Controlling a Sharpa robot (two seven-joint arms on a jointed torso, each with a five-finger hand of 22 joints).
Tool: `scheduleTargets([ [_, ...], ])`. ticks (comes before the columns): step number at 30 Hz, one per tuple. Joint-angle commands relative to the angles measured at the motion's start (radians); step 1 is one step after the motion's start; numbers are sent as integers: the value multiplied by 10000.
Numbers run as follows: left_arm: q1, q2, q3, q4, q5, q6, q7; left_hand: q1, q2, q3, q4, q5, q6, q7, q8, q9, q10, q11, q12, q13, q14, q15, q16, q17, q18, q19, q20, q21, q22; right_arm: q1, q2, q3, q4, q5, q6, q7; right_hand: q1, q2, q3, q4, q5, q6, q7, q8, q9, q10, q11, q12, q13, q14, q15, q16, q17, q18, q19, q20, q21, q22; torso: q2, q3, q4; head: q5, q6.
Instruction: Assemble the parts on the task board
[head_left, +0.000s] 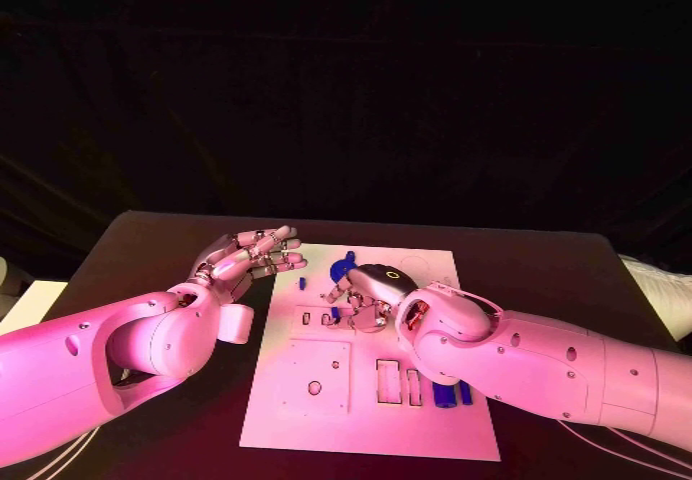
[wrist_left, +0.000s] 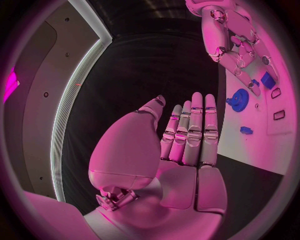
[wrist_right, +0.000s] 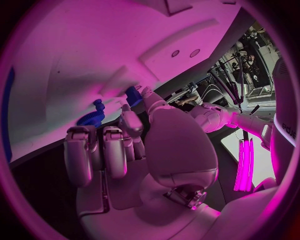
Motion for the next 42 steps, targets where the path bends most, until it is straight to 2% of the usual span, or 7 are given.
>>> scheduleTargets([
  [1, 4, 26, 4, -9, 8, 297, 11, 28, -7, 4, -70, -52, 19, 45, -66, -7, 16, 70, -37, -14, 43, 14, -66, 10, 132, 49, -9, -36, -10, -12, -50, 6, 107, 219, -1260, 854, 0, -84, -63, -7, 65, -67, -7, -11, 3, 24, 47, 61, 16, 922, 97, -35, 2059, -131, 463, 91, 0, 1590, -6, 4, 6, 4, 2],
  [14, 4, 130, -20, -322, -1571, 2, -1433, -277, -156, 77, 28, -89, 732, -523, 54, 79, 1780, -704, 465, 206, 3300, -991, 1858, 1531, 160, 2845, -1016, 1609, 706, 482, -1555, 304, 1361, 3459, -70, 3540, 191, -90, -518, 147, 569, -134, 19, -3, 13, -125, 73, -82, -93, 898, 118, -85, 1974, -115, 417, 113, -41, 1523, -59, 12, -38, 75, 42],
  [17, 6, 202, -21, -471, -2730, 61, -2672, -416, -444, 31, 61, -115, 1181, -937, 186, 180, 3054, -1154, 1084, 679, 3598, -1463, 9413, 8438, 78, 4101, -1510, 2863, 1389, 770, -2176, 335, 1666, 4126, 71, 3593, 209, -87, -537, 146, 579, -138, 20, -2, 13, -144, 75, -120, -116, 889, 119, -105, 1934, -109, 401, 114, -55, 1495, -121, 31, -62, 77, 19],
  [21, 10, 348, -19, -689, -4729, 452, -4712, -890, -481, -409, 278, -129, 1618, -1261, 734, 525, 3905, -1489, 3083, 2252, 3883, -1666, 13890, 13432, -763, 5260, -1809, 8470, 8153, 1197, -2951, 355, 1791, 4951, -20, 3559, 273, -21, -575, 154, 630, -110, 13, 16, 21, -125, 68, -62, -91, 889, 117, -106, 1936, -111, 405, 116, -53, 1503, -219, 81, -117, 115, -15],
  [26, 119, 513, 1, -834, -7145, 1605, -7493, -1699, -179, -1415, 1478, -375, 1019, -1584, 2033, 1462, 2499, -1559, 8582, 7583, 3927, -1725, 14207, 13858, -927, 4823, -1832, 10117, 9923, 1488, -3630, 362, 1634, 5426, -213, 3449, 333, 42, -626, 165, 732, -78, 4, 29, 27, -98, 58, -9, -73, 891, 110, -104, 1945, -113, 412, 112, -48, 1516, -364, 129, -189, 149, -87],
  [28, 243, 618, 6, -898, -7912, 2001, -8274, -1875, -81, -1814, 1426, -296, 859, -1432, 2645, 1887, 2206, -1483, 9303, 8319, 3927, -1709, 14207, 13858, -947, 4744, -1809, 10523, 10461, 1532, -3781, 363, 1566, 5493, -261, 3412, 337, 47, -636, 168, 747, -73, 3, 30, 28, -100, 57, -17, -80, 888, 109, -111, 1930, -112, 409, 112, -51, 1510, -401, 166, -197, 189, -91],
  [42, 853, 2022, 10, -1838, -10373, 3069, -10852, -1989, 637, -3174, 1555, -546, -318, -1648, 5212, 4208, 2366, -1768, 10820, 9841, 3927, -1892, 14207, 13858, -1353, 5357, -1950, 12192, 13145, 1602, -4055, 345, 1208, 5579, -277, 3068, 338, 57, -669, 185, 778, -59, -2, 35, 30, -114, 53, -64, -114, 871, 107, -149, 1856, -103, 388, 110, -69, 1474, -548, 278, -159, 300, -151],
])
